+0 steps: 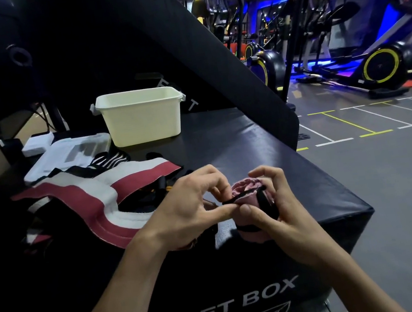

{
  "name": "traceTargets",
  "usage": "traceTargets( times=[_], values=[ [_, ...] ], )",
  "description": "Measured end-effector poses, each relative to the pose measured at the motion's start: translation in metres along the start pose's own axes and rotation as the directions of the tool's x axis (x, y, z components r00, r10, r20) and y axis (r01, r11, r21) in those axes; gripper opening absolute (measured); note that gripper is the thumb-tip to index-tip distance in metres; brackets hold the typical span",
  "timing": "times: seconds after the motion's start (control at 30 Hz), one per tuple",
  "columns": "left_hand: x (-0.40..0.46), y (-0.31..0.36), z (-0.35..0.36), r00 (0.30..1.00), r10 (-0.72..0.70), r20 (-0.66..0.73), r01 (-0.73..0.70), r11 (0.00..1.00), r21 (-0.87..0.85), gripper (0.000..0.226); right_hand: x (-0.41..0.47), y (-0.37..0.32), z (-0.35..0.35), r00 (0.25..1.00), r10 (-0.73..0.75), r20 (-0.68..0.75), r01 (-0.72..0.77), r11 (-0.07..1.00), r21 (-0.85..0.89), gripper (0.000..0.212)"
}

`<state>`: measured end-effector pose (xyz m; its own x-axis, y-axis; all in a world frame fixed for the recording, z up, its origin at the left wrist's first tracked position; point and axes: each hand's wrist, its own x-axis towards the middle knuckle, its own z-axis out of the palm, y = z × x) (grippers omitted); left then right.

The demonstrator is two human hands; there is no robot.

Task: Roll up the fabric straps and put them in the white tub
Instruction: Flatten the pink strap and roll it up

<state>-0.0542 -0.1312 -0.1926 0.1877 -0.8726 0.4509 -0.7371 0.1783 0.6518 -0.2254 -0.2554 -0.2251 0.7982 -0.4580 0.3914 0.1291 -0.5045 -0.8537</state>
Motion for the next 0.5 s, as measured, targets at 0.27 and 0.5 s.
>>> traceTargets(
  times=[0.27, 0.5],
  values=[
    [0.002, -0.008, -0.007, 0.986, -0.01, 0.164, 0.011, 1.0, -0.004, 0.027, -0.001, -0.004, 0.004, 0.998, -0.011, 0.054, 0.008, 0.998, 0.058, 0.046],
    [0.007, -0.007, 0.013, 0.993, 0.061, -0.105, -0.06, 0.998, 0.009, 0.021, 0.005, 0.004, 0.009, 0.988, -0.053, -0.142, 0.062, 0.997, 0.054, 0.052]
  ],
)
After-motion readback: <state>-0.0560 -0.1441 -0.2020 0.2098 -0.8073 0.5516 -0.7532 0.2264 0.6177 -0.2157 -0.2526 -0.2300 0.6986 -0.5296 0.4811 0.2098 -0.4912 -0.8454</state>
